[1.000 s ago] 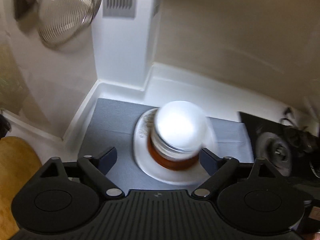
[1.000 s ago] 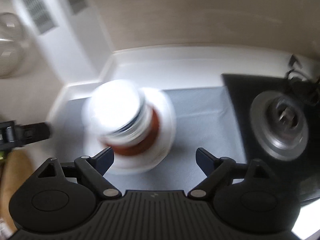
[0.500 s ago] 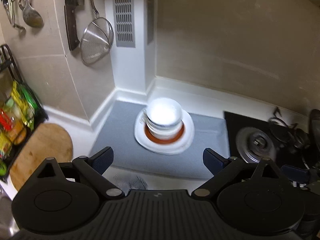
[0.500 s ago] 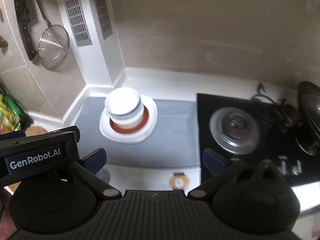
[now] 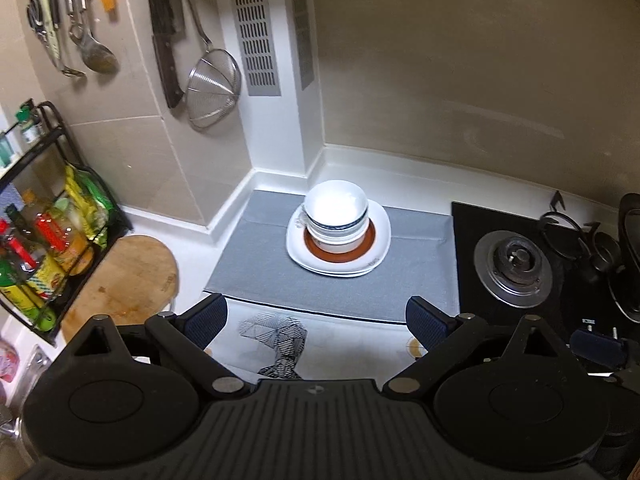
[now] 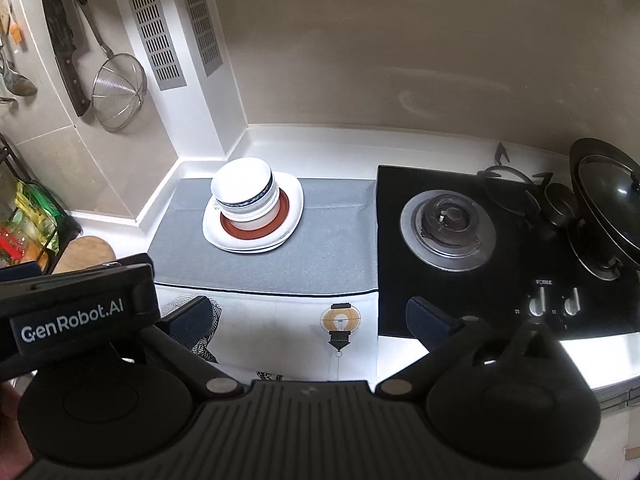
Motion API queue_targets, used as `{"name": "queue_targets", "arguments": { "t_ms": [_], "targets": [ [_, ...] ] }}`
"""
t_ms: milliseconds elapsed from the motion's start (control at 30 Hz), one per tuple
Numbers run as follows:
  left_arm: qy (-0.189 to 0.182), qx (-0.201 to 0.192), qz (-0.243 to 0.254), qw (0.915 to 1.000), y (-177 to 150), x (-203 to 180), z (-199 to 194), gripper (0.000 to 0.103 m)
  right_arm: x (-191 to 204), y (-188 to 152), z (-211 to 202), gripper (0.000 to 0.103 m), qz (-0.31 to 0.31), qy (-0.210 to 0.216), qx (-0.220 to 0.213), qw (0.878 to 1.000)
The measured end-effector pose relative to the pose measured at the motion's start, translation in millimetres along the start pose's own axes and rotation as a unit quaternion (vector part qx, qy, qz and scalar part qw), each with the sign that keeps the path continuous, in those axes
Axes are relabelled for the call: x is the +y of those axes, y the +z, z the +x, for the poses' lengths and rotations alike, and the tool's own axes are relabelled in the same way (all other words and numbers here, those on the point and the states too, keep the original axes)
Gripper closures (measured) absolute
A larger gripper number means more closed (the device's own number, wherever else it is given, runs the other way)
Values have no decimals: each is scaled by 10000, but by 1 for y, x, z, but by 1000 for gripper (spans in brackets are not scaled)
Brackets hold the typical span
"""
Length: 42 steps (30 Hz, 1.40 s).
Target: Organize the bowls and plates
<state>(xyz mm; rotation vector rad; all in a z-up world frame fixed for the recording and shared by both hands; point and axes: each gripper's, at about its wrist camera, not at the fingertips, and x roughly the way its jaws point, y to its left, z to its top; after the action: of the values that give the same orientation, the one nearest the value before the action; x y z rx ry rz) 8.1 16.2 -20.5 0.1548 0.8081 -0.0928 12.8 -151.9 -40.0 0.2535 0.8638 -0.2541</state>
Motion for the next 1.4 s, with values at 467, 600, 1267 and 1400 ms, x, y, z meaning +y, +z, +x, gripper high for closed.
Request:
{"name": "queue_targets", "arguments": {
  "t_ms": [467, 600, 1267, 1400],
  "targets": [
    [46, -5, 90, 9999, -5, 2, -15, 6, 0, -6, -15, 0, -71, 69, -81, 9999],
    [37, 1, 84, 10000, -7, 2, -18, 6, 0, -9, -17, 0, -68, 64, -87, 9999],
    [29, -37, 168, 9998, -20, -1, -33, 6, -5, -26, -33, 0, -3, 59, -138, 9999],
    [49, -54, 151, 9999, -22, -1, -36, 6, -4, -29, -35, 0, -23, 80, -155, 9998]
  ]
}}
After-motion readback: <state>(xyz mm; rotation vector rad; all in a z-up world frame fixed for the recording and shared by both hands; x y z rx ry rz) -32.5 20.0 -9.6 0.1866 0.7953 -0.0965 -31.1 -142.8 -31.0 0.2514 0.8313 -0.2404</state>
